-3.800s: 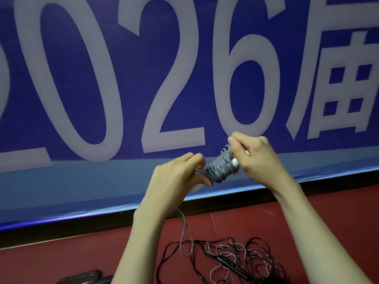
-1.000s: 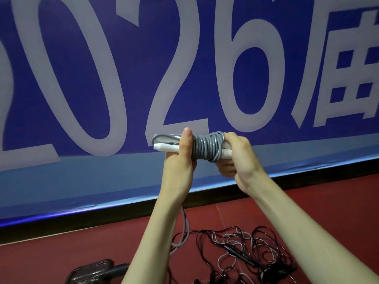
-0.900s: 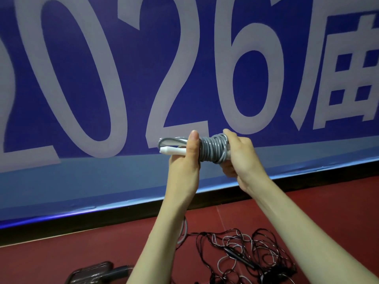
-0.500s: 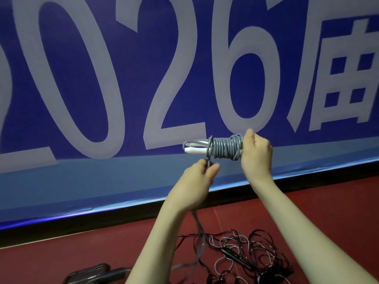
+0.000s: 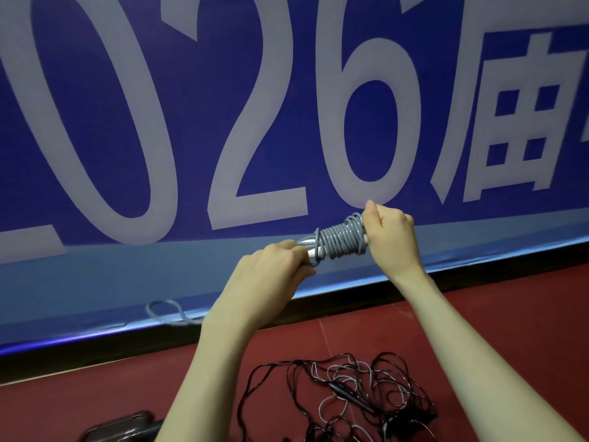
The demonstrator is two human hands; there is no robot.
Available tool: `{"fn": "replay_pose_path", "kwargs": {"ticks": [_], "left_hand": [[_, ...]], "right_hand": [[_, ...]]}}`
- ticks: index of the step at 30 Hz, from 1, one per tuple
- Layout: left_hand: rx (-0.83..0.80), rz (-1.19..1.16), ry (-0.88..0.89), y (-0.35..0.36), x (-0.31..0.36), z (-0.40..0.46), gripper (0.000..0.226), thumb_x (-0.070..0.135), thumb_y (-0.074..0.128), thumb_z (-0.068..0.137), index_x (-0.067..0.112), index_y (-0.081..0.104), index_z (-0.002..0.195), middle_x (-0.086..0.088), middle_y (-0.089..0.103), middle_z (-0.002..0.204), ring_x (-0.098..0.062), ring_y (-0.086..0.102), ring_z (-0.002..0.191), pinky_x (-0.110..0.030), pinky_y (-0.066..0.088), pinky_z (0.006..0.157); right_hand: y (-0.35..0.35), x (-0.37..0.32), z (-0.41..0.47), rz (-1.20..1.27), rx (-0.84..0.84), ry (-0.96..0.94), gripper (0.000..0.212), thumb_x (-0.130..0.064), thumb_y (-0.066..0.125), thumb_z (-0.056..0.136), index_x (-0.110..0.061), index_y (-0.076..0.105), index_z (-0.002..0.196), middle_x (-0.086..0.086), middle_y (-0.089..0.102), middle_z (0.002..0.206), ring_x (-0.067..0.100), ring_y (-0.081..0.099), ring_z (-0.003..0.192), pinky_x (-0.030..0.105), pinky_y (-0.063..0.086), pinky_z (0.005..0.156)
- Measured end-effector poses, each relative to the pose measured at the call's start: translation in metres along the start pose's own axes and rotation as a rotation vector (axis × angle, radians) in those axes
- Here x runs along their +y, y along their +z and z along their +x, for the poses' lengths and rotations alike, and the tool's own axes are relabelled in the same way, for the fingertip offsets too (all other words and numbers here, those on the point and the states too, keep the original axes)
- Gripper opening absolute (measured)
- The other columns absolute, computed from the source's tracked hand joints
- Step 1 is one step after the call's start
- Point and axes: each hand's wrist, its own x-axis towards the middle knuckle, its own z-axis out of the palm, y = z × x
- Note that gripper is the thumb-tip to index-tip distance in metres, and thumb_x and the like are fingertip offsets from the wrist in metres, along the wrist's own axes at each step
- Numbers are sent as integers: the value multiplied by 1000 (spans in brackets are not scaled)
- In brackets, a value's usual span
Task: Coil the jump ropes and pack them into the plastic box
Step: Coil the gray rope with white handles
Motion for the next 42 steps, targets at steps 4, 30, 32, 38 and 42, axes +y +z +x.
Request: {"fn": "replay_pose_path", "kwargs": {"ticks": [4, 30, 32, 38, 42], "left_hand": [[103, 136, 20, -1, -4, 1, 39, 54, 41, 95, 17, 52, 88, 3, 55, 88, -25, 57, 79, -36, 42, 62], [243, -1565, -201, 18, 0, 5, 34, 49, 58, 88, 18, 46, 79, -7, 41, 70, -15, 42, 62, -20, 41, 54], [265, -1557, -203, 16, 3, 7, 29, 41, 50, 91, 15, 43, 79, -2, 42, 67, -10, 42, 57, -17, 39, 51], [322, -1424, -242, 25, 4, 9, 29, 20, 34, 105, 17, 52, 83, 10, 33, 59, -5, 29, 51, -19, 30, 50], [324, -1218, -285, 40, 20, 12, 18, 20, 33, 105, 22, 51, 105, 11, 30, 59, -9, 27, 51, -24, 30, 50]], "right_hand": [[-8, -10, 1, 18, -90, -49, 51, -18, 40, 103, -15, 27, 53, -10, 28, 41, 9, 32, 42, 21, 22, 42], [-8, -33, -4, 755, -433, 333, 62, -23, 38, 103, -19, 63, 47, -6, 36, 41, 9, 28, 35, 16, 18, 41], [-5, -34, -5, 793, -411, 376, 65, -23, 38, 104, -20, 61, 43, -8, 35, 41, 8, 27, 34, 14, 19, 41], [12, -32, -8, 931, -238, 563, 43, -22, 40, 102, -10, 52, 62, -6, 30, 41, 8, 24, 32, 13, 21, 39], [18, -22, -4, 764, -21, 581, 25, -22, 42, 100, -7, 54, 85, -1, 33, 47, 15, 30, 41, 18, 22, 42]]}}
